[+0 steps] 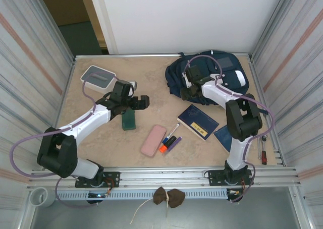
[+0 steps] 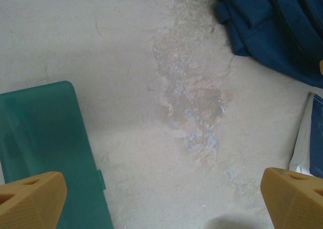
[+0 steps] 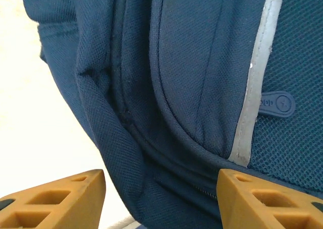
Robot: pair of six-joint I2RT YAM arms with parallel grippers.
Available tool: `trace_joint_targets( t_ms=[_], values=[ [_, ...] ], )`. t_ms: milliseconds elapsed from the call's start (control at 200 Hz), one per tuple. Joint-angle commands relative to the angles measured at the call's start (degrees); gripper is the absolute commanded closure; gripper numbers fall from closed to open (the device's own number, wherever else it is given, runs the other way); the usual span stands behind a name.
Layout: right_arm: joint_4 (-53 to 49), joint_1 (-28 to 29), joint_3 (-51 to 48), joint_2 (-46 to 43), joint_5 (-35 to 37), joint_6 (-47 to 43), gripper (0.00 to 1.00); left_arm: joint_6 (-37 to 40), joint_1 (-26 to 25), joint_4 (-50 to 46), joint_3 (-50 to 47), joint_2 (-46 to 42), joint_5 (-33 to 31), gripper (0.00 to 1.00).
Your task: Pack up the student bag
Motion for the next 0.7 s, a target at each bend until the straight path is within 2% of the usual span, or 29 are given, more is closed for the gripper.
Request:
trace_joint_targets(
  t_ms=[0, 70, 185, 346, 486, 546, 696],
  values=[
    [-1.9, 0.9, 4.6, 3.4, 0.4, -4.6, 0.42, 1.3, -0.3, -1.5, 0.4, 0.2, -1.5, 0.01],
    [-2.2, 1.4, 6.9, 5.6, 0.3, -6.6, 0.45, 1.2, -0.3, -1.6, -0.2, 0.2, -1.7, 0.01],
    [-2.7, 2.1, 10.4, 9.2, 1.5, -10.5, 0.57, 1.0, -0.3, -1.7, -1.5, -0.4, -3.2, 0.01],
    [-2.4, 3.0, 14.0, 12.0, 2.9, -16.2, 0.79, 0.6, -0.3, -1.7, -3.4, -2.2, -6.1, 0.01],
    [-0.2, 3.7, 15.9, 12.1, -1.1, -21.1, 0.96, 0.1, -0.3, -1.7, -4.8, -3.8, -8.5, 0.01],
    [1.6, 4.6, 16.0, 12.1, -3.1, -24.6, 1.0, -0.3, -0.3, -1.7, -5.3, -4.6, -9.6, 0.01],
    [3.5, 6.9, 17.2, 12.7, -6.3, -33.3, 1.0, -0.9, -0.3, -2.3, -6.2, -6.7, -11.1, 0.01]
  ],
)
